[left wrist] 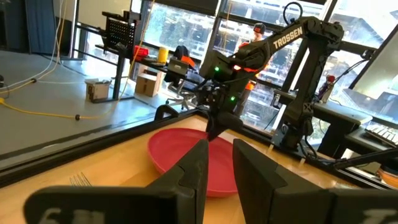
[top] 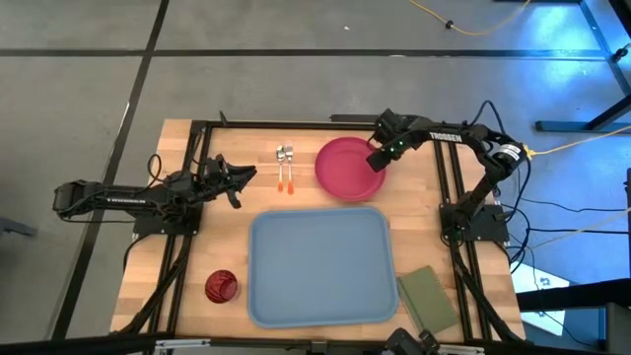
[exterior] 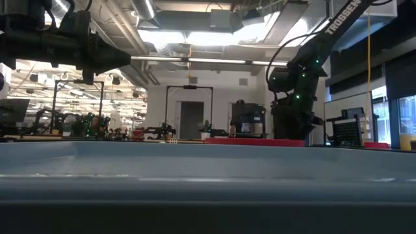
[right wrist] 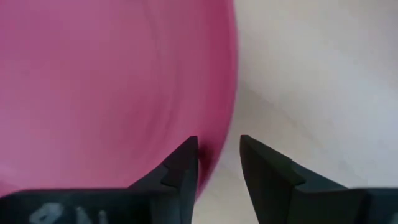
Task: Pick and place plate/cup/fork/spoon on tray
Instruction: Put the plate pink on the blue tray
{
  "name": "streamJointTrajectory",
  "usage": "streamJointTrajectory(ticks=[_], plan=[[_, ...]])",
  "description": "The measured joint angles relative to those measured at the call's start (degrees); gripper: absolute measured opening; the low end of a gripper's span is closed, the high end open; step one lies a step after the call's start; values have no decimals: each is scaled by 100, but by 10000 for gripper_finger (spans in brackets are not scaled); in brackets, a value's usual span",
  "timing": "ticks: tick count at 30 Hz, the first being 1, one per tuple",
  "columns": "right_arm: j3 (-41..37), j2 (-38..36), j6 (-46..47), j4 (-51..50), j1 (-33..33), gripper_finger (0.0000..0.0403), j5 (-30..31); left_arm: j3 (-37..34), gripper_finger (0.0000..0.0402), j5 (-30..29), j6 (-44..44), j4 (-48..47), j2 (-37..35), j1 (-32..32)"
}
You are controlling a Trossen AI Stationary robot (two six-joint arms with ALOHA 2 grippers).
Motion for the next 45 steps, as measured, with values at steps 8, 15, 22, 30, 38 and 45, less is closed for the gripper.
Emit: streamJointTrajectory(ticks=[8,15,22,30,38,45], plan=[[-191,0,392,193,44,124,-270,0,66,7,2,2,2,0],[-257,-4,150,367,105,74,-274,0,66,7,2,2,1,-1],[-30,-17,-95,641,107,8,-354,0,66,7,2,-20,2,-2],[893,-337,-240,589,158,7,-254,0,66,7,11,-63,2,-2],[1693,-616,-195,248,1030,7,-1718,-2,66,7,7,-287,0,-7],[1579,-614,-39,147,2756,7,-1157,-6,66,4,6,-322,1,-7]])
